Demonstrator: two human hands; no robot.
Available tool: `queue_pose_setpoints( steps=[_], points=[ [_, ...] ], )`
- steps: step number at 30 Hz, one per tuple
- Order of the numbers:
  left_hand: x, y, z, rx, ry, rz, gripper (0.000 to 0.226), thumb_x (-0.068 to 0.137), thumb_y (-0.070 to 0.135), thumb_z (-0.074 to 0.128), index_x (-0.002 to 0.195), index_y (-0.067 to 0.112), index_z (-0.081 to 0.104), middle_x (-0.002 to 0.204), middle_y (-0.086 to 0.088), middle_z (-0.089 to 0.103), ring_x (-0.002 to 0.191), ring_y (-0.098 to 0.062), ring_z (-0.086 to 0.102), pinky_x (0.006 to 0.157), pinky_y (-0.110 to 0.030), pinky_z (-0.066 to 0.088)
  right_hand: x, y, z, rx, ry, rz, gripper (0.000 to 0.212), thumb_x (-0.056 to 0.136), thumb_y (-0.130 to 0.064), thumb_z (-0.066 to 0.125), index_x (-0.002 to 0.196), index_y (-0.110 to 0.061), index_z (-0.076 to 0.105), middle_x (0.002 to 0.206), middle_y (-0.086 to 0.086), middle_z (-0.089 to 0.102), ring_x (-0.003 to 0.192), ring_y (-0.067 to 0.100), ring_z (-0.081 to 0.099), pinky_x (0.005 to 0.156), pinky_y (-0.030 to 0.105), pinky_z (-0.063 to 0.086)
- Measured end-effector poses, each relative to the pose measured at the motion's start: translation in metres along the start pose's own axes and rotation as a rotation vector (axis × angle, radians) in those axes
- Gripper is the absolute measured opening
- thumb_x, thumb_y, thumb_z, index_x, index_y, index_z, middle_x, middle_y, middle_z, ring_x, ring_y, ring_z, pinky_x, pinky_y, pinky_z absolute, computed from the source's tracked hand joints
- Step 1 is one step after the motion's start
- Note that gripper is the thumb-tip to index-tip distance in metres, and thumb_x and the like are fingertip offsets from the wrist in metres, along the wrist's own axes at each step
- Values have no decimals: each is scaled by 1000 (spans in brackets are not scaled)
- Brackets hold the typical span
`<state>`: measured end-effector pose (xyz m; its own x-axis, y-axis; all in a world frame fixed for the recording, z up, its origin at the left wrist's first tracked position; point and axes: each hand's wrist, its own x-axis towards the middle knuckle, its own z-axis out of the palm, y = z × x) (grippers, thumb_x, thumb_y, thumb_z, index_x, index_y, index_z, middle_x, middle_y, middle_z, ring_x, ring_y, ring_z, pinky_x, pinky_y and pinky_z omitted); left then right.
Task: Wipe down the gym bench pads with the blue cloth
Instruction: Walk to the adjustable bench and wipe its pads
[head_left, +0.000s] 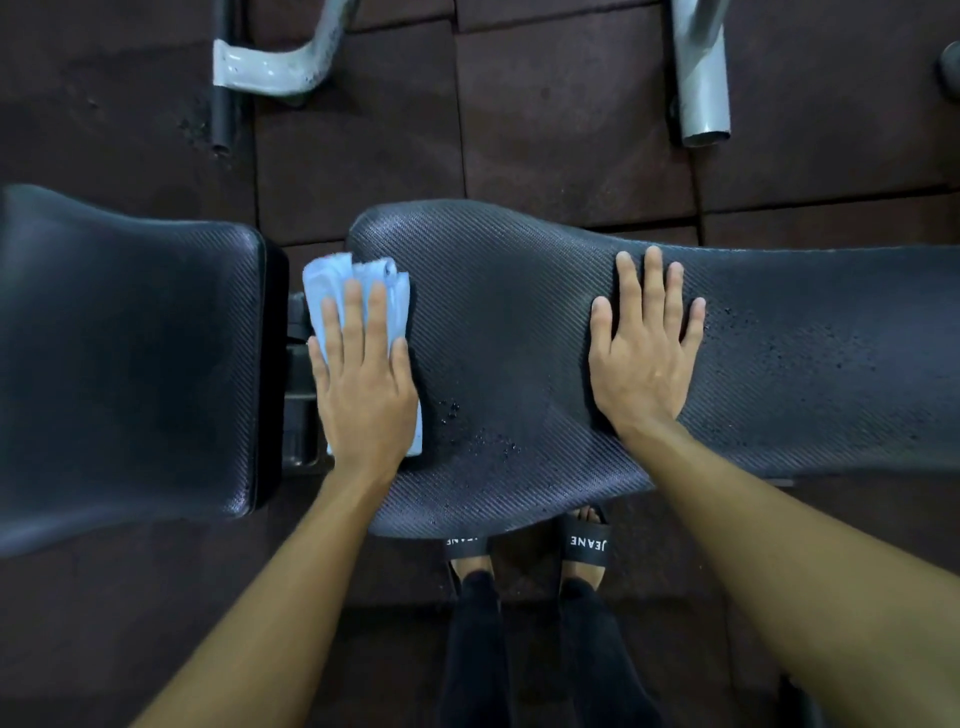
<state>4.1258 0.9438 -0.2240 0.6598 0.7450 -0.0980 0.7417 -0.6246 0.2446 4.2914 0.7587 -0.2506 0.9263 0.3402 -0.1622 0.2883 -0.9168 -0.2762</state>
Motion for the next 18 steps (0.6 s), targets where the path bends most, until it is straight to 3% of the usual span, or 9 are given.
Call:
queue_pose_setpoints(
  steps=[5, 10, 18],
  points=[
    [-75, -7, 8, 88, -6, -37, 57, 104, 33, 28, 157, 21, 13, 165, 2, 10, 152, -23, 5, 122, -49, 11, 0, -1, -1, -1, -4, 1, 56, 107, -46, 21, 160, -31, 10, 169, -4, 2, 156, 18, -1, 124, 45, -4],
    [-90, 29, 23, 178, 32, -113, 56, 105, 32, 30, 157, 17, 16, 164, 2, 16, 151, -28, 11, 121, -52, 14, 0, 0, 0, -10, 16, -22, 56, 108, -45, 21, 160, -30, 11, 169, -3, 5, 156, 20, 2, 124, 47, -2],
    [-94, 135, 50, 87, 7, 37, 61, 104, 35, 32, 157, 15, 11, 164, 2, 14, 151, -30, 11, 119, -56, 20, 6, 6, -23, 134, -55, -61, 54, 107, -42, 34, 158, -30, 26, 168, -2, 17, 155, 19, 12, 123, 44, 6]
  ],
)
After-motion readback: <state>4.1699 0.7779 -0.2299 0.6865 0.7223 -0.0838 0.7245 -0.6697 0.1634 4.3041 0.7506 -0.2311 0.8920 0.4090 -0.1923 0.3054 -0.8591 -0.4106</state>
